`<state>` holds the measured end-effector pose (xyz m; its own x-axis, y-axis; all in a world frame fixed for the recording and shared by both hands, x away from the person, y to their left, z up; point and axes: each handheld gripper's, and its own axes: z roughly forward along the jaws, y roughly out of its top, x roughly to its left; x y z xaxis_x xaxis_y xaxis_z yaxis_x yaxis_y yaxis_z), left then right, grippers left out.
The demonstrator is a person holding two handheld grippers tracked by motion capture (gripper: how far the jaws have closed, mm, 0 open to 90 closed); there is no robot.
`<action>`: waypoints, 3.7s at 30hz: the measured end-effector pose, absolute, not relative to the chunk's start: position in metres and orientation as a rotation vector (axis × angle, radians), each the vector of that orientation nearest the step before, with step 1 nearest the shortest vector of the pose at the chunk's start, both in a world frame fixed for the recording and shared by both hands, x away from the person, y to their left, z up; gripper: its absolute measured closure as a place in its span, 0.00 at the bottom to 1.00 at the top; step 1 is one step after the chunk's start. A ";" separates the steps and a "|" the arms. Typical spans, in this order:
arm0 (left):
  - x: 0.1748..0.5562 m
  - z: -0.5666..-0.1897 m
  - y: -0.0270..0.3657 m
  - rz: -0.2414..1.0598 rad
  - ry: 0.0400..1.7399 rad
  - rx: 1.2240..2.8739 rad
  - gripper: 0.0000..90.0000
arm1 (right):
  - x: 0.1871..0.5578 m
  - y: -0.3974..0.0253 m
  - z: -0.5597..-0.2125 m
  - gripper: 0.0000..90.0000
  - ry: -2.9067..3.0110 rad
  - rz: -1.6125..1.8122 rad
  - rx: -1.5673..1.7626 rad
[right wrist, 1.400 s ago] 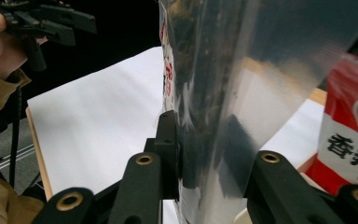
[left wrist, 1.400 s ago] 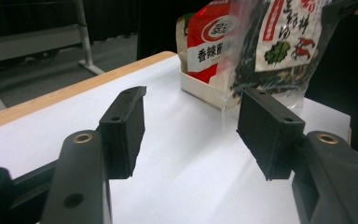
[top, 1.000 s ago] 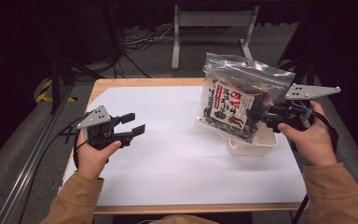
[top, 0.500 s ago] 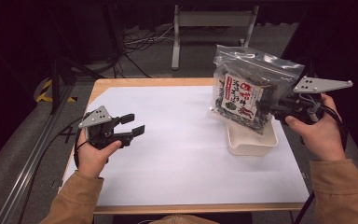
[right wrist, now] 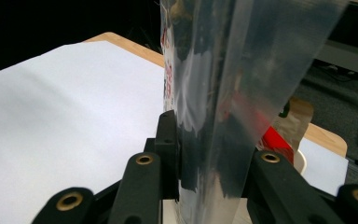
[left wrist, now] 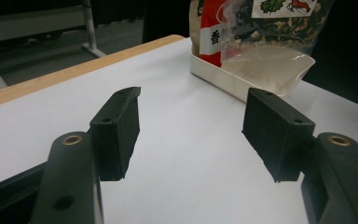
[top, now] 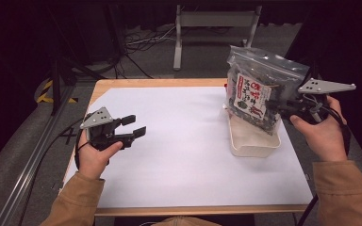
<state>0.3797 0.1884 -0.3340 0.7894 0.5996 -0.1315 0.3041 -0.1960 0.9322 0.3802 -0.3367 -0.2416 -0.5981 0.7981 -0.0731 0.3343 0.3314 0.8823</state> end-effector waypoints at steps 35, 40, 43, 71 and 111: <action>0.380 -0.336 0.191 0.305 0.711 1.799 0.40 | 0.393 -0.352 -0.271 0.81 2.123 1.134 1.179; 0.380 -0.336 0.192 0.303 0.714 1.799 0.40 | 0.395 -0.351 -0.276 0.81 2.142 1.114 1.185; 0.380 -0.336 0.192 0.306 0.714 1.799 0.40 | 0.397 -0.350 -0.283 0.81 2.166 1.106 1.191; 0.379 -0.338 0.196 0.309 0.736 1.791 0.32 | 0.398 -0.369 -0.335 0.80 2.108 1.235 1.296; 0.338 -0.343 0.215 0.333 0.735 1.836 0.22 | 0.358 -0.379 -0.322 0.32 2.034 1.350 1.148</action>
<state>0.3379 0.2149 -0.3427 0.7700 0.6274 -0.1162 0.3260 -0.2303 0.9169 0.3580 -0.3791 -0.3223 -0.5584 0.8256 0.0811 0.3954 0.1789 0.9009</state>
